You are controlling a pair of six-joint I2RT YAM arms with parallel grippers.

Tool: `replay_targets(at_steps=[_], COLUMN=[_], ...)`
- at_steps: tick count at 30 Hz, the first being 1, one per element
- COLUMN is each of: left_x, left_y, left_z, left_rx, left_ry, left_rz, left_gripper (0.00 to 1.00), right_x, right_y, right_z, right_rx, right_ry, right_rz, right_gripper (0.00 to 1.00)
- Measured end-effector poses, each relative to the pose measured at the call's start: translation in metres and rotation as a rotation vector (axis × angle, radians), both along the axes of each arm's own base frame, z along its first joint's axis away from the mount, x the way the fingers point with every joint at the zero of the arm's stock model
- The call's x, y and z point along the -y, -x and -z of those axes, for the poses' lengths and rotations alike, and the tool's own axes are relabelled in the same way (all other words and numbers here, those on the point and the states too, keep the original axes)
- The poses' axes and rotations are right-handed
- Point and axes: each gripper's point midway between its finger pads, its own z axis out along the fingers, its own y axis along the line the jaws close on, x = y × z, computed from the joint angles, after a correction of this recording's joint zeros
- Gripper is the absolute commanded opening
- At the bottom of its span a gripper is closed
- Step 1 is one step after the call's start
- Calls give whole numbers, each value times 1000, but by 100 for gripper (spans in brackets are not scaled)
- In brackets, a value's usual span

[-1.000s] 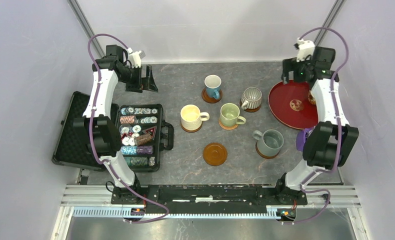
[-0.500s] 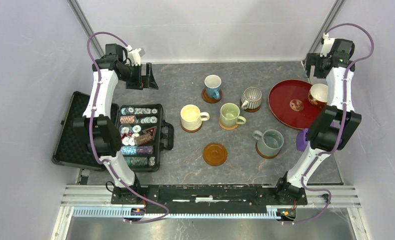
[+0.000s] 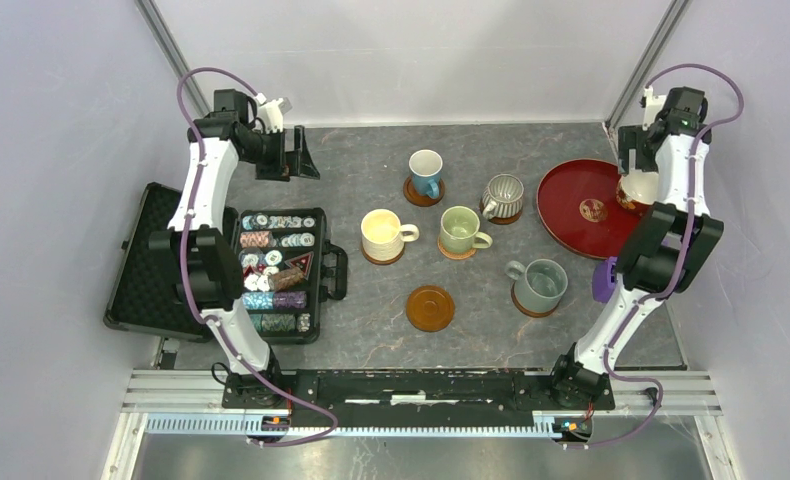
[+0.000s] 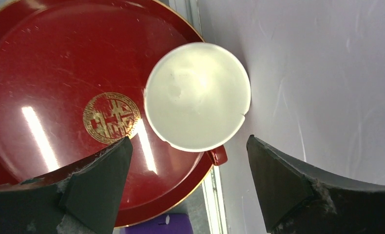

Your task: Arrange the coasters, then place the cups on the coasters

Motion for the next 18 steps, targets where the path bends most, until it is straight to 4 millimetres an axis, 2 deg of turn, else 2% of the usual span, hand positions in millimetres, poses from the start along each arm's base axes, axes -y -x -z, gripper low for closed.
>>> replay_targets(at_steps=[9,18], left_x=[2,2], left_y=[-4,-9], left_z=[17,24], left_rx=[-45,-59], left_ry=[20,23], left_rz=[4,1], left_gripper=[100,100], right_x=[19,25], right_y=[18,21], right_z=[32,52], right_rx=[-83,-108], right_ry=[-23,-52], right_rz=[65,110], right_gripper=[84,77])
